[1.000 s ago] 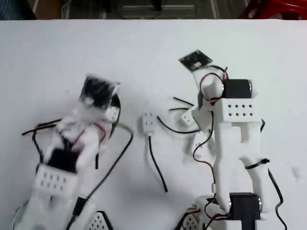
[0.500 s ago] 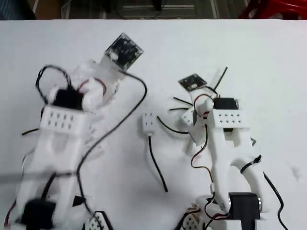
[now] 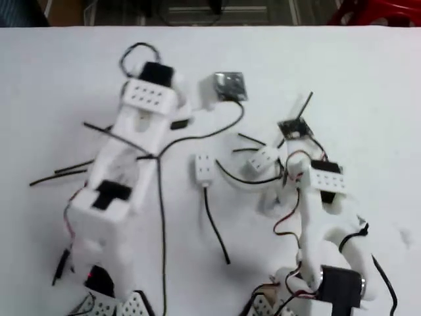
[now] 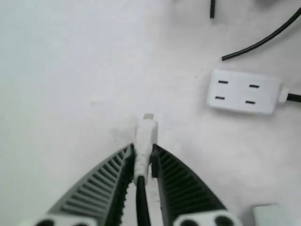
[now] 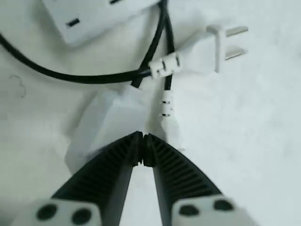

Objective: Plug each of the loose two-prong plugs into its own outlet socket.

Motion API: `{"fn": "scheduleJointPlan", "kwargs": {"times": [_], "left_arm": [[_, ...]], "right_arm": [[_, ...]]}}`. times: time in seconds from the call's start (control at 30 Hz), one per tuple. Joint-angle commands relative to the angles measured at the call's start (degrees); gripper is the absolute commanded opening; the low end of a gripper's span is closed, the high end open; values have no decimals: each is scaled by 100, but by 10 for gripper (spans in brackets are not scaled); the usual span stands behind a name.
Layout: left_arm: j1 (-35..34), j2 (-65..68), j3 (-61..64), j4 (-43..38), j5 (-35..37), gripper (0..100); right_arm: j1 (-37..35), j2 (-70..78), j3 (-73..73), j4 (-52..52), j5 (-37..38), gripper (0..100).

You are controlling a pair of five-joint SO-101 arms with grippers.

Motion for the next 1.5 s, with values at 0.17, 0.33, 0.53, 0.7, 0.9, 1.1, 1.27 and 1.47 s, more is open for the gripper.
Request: {"fn": "scheduleJointPlan", "kwargs": {"times": [0.17,0.33,0.53,0.7,0.9,1.1,1.27,1.47], "left_arm": [[391,1938,-2549,1310,-580,24],[286,2018,-3015,1442,-545,24],[365,1727,-2998,1459,-193,24],[602,1270,-2092,1459,-88,24],[919,576,-1011,1424,-105,24],[884,523,-967,1424,-105,24],[901,541,-949,1371,-105,24],[910,541,-949,1187,-105,24]], "right_arm": [[857,-163,211,-171,-26,24],[945,-163,255,-198,-26,24],[971,-154,273,-321,-35,24],[971,-154,316,-365,-35,24],[963,-154,325,-426,-35,24],[963,-154,325,-426,-35,25],[971,-154,325,-426,-35,25],[971,-154,325,-426,-35,25]]}}
